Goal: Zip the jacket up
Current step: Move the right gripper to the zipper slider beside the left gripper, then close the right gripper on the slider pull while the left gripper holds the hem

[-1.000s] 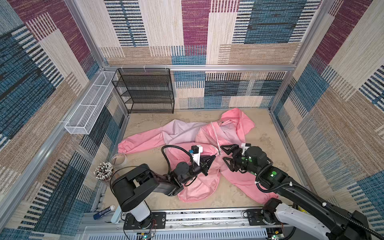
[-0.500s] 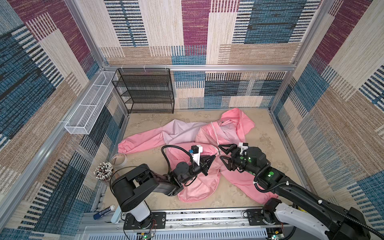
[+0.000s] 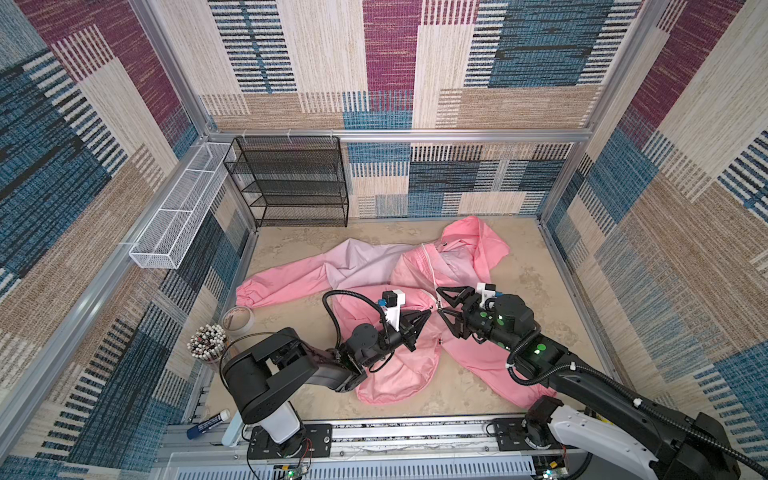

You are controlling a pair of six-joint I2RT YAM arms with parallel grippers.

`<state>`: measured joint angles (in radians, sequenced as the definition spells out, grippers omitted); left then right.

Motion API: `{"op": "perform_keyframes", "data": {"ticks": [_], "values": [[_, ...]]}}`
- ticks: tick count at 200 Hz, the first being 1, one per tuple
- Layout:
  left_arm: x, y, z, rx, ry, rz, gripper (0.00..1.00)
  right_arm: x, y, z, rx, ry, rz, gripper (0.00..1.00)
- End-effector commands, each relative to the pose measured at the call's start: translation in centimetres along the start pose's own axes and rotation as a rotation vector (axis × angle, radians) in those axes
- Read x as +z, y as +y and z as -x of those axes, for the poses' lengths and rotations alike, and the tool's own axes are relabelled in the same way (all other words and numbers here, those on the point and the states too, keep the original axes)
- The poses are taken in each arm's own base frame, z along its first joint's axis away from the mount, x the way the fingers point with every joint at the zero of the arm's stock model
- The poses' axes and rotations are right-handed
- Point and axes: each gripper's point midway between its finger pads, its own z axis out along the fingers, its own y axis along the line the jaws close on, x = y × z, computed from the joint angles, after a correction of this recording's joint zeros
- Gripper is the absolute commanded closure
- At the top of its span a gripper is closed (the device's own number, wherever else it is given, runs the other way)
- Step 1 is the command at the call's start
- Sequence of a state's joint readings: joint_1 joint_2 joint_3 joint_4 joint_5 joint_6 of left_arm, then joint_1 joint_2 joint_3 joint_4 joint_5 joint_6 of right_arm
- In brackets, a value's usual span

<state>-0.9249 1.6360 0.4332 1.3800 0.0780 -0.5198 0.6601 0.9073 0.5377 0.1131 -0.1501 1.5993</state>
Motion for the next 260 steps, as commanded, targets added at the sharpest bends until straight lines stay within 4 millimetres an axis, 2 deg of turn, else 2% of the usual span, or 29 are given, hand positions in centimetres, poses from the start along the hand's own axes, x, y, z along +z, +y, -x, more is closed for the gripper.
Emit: {"op": "perform_keyframes", "data": {"ticks": [1, 38, 63, 140, 189, 260], "values": [[-0.08, -0.09, 0.59, 0.021, -0.028, 0.001, 1.0, -0.19, 1.23, -0.41, -0.001, 0.019, 0.045, 0.26], [-0.03, 0.02, 0.46, 0.021, -0.025, 0.003, 1.0, -0.24, 1.16, -0.52, -0.002, 0.025, 0.035, 0.27], [-0.03, 0.03, 0.44, 0.021, -0.025, 0.004, 1.0, -0.27, 0.54, -0.54, 0.006, 0.028, 0.011, 0.21], [0.09, 0.02, 0.42, 0.023, -0.024, 0.002, 1.0, -0.51, 1.26, -0.65, 0.001, 0.031, 0.039, 0.23], [0.13, 0.04, 0.41, 0.022, -0.024, 0.003, 1.0, -0.67, 0.68, -0.7, 0.014, 0.034, 0.019, 0.2], [0.14, 0.05, 0.32, 0.021, -0.021, 0.003, 1.0, -0.78, 1.01, -0.69, 0.011, 0.032, 0.03, 0.23]]}}
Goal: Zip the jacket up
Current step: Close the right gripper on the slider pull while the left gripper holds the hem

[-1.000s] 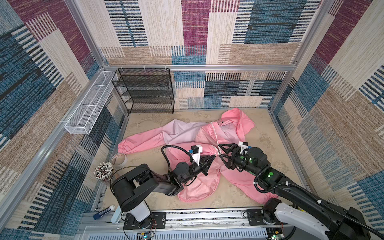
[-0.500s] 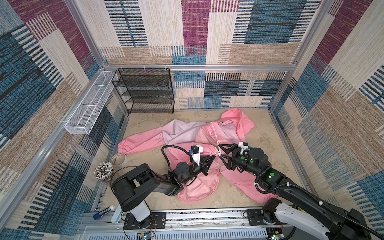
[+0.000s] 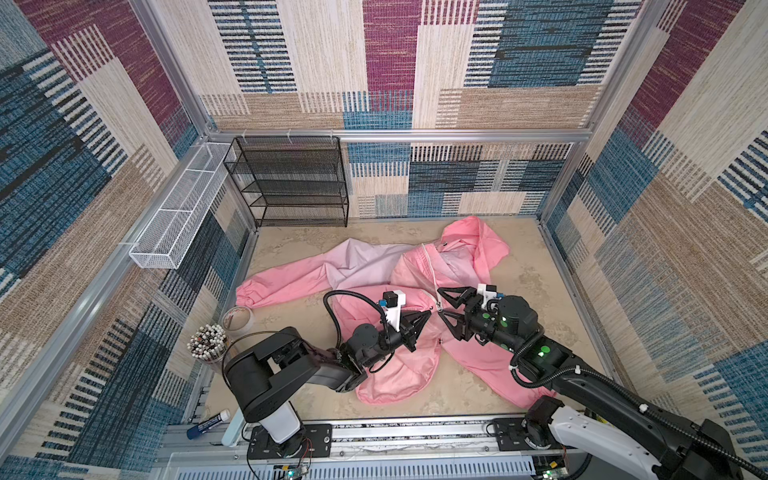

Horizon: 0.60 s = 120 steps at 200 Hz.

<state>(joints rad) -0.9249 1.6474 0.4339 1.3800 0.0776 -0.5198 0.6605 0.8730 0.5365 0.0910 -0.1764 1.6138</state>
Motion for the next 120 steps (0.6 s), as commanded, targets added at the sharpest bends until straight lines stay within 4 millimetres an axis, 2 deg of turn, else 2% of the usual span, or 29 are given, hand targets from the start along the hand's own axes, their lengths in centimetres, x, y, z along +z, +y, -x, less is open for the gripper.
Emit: {"op": "perform_keyframes", "data": {"ticks": [1, 57, 120], "values": [[0.1, -0.2, 0.7, 0.022, -0.03, -0.003, 1.0, -0.1, 0.7, -0.1, -0.001, 0.004, 0.021, 0.23], [0.1, -0.2, 0.8, 0.024, -0.035, -0.001, 1.0, 0.1, -0.6, 0.2, 0.013, -0.007, 0.006, 0.34], [0.0, -0.1, 0.8, 0.023, -0.035, 0.0, 1.0, 0.5, 0.0, 0.3, 0.002, -0.007, 0.024, 0.46]]}}
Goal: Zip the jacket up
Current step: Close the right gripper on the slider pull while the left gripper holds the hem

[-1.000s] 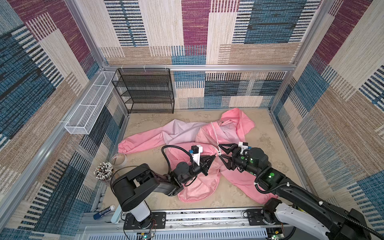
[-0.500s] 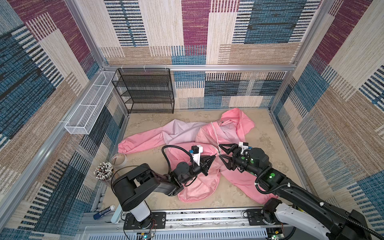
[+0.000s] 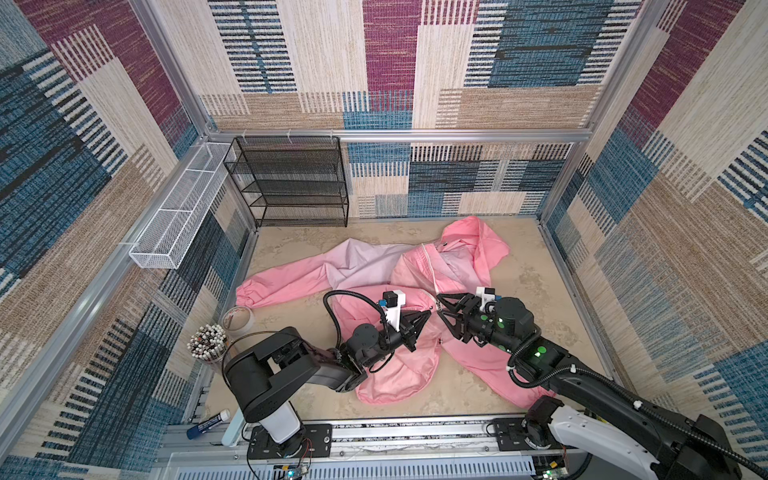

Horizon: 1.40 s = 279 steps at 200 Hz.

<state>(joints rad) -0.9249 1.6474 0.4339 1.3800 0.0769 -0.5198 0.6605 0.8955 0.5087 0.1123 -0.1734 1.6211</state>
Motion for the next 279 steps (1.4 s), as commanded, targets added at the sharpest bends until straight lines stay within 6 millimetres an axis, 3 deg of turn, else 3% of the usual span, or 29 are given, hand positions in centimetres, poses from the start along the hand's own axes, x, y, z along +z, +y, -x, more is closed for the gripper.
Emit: {"op": "perform_keyframes", "data": {"ticks": [1, 79, 127, 226, 279], "values": [[0.0, -0.1, 0.8, 0.022, -0.034, 0.0, 1.0, 0.0, 1.5, -0.1, -0.01, 0.0, 0.051, 0.46], [0.2, -0.1, 0.7, 0.018, -0.03, -0.002, 1.0, -0.5, 1.3, -0.3, 0.0, 0.009, 0.039, 0.46], [0.2, -0.2, 0.7, 0.019, -0.031, -0.004, 1.0, -0.4, 1.1, 0.1, 0.007, -0.009, 0.048, 0.52], [0.1, -0.2, 0.8, 0.02, -0.032, -0.003, 1.0, 0.1, 0.2, 0.4, 0.02, -0.022, 0.032, 0.84], [0.0, -0.2, 0.9, 0.023, -0.036, -0.001, 1.0, 0.3, -0.1, 0.4, 0.026, -0.017, 0.016, 0.92]]}}
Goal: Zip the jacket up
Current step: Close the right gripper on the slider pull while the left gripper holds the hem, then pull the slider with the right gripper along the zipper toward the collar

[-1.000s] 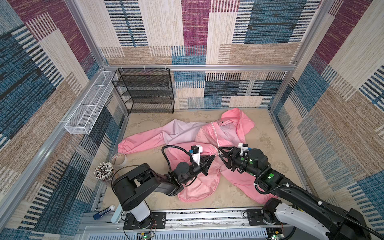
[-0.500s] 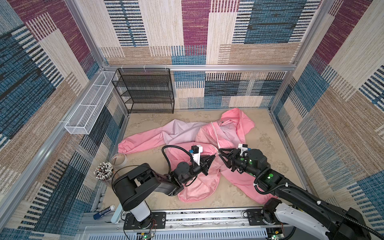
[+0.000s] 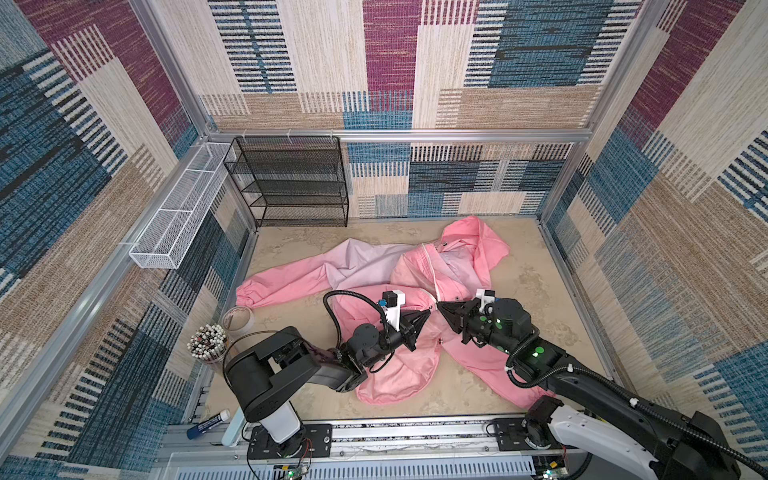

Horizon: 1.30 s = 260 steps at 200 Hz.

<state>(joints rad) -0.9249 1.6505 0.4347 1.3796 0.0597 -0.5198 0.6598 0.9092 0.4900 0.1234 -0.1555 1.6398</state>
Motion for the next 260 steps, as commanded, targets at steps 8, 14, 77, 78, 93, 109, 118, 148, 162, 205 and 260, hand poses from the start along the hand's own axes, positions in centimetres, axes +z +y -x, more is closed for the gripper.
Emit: {"op": "perform_keyframes", "data": {"ticks": [8, 14, 77, 78, 93, 109, 118, 148, 162, 205, 260], "values": [[0.0, -0.5, 0.8, 0.023, -0.029, -0.017, 1.0, 0.0, 0.8, -0.1, 0.004, 0.003, 0.033, 0.94], [0.0, -0.5, 0.7, 0.023, -0.027, -0.017, 1.0, 0.0, 0.8, -0.1, 0.007, 0.003, 0.031, 0.96], [-0.5, -0.5, 0.8, 0.018, -0.026, -0.016, 1.0, 0.2, 2.1, 0.0, 0.024, 0.003, 0.086, 1.0], [-0.5, -0.5, 0.8, 0.018, -0.027, -0.016, 1.0, 0.2, 2.2, -0.1, 0.024, 0.004, 0.088, 1.0], [-0.8, -0.5, 0.6, 0.02, -0.024, -0.014, 1.0, 0.4, 3.1, 0.0, 0.017, 0.003, 0.108, 1.0], [-1.1, -0.4, 0.6, 0.019, -0.024, -0.008, 1.0, 0.9, 4.2, -0.1, 0.007, 0.015, 0.132, 1.0], [-1.3, -0.4, 0.5, 0.019, -0.02, -0.006, 1.0, 1.1, 4.8, -0.3, 0.005, 0.028, 0.146, 1.0], [-1.5, -0.4, 0.4, 0.02, -0.018, -0.008, 1.0, 1.8, 6.2, -0.1, -0.014, 0.031, 0.176, 1.0], [-1.6, -0.5, 0.2, 0.021, -0.013, -0.011, 1.0, 1.9, 6.8, 0.0, -0.016, 0.033, 0.191, 1.0], [-2.1, -0.5, 0.1, 0.029, -0.01, -0.005, 1.0, 1.8, 8.2, 1.4, -0.03, -0.002, 0.211, 1.0], [-3.5, 1.7, 1.5, 0.059, 0.046, 0.136, 1.0, 1.3, 7.8, 1.3, -0.11, -0.017, 0.105, 0.12]]}}
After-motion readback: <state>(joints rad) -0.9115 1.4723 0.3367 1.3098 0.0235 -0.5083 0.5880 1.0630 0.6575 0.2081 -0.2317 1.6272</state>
